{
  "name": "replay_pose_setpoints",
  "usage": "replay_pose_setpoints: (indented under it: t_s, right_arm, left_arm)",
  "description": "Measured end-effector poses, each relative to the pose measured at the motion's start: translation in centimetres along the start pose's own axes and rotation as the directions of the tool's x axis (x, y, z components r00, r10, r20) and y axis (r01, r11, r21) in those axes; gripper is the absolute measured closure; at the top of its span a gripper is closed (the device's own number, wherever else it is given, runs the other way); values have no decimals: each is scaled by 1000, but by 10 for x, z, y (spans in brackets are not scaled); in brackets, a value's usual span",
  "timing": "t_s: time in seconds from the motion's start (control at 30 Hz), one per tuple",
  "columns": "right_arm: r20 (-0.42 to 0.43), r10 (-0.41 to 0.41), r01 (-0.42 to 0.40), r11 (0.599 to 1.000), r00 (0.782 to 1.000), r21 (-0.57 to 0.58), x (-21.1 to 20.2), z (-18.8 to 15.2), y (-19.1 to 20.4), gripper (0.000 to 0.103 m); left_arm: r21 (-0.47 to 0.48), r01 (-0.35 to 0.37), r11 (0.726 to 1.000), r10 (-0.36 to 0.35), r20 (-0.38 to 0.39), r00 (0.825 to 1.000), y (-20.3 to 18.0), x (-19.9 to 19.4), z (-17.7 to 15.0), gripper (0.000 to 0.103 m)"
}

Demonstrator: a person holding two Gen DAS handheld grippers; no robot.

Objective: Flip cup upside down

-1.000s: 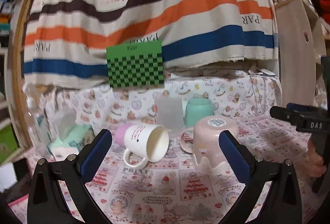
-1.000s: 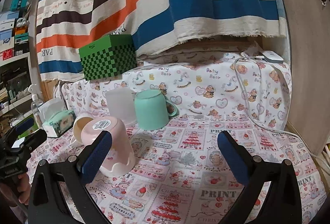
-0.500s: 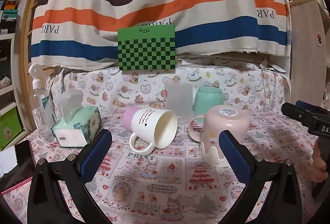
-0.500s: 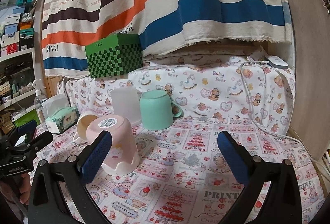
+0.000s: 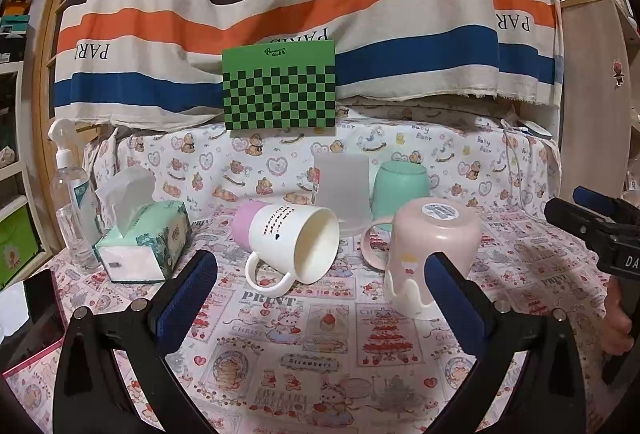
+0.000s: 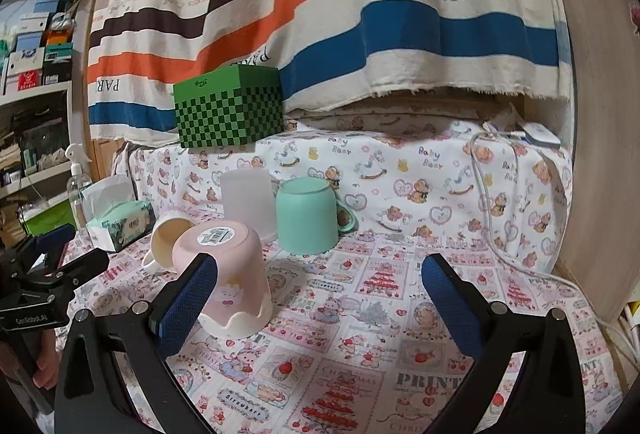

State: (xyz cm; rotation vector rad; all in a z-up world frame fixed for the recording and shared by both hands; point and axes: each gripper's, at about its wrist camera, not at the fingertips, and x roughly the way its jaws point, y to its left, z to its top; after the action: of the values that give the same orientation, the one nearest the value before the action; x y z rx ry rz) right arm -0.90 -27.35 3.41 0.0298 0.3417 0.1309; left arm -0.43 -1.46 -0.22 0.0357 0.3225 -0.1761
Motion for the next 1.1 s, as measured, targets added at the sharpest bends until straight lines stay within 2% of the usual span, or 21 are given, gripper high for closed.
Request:
replay_pose_setpoints:
  t_s: [0.23,1.1]
  right_arm:
    - [20,-4,5,999,1000,-49,-5,0,10,0]
    - [9,-9,9,999,1000,-30,-4,2,7,0]
  left_arm:
    - [-4,-15,1000,15,5,1000,1,0,-1,0]
    - [-6,-37,999,37,6,999,2,-1,-1,0]
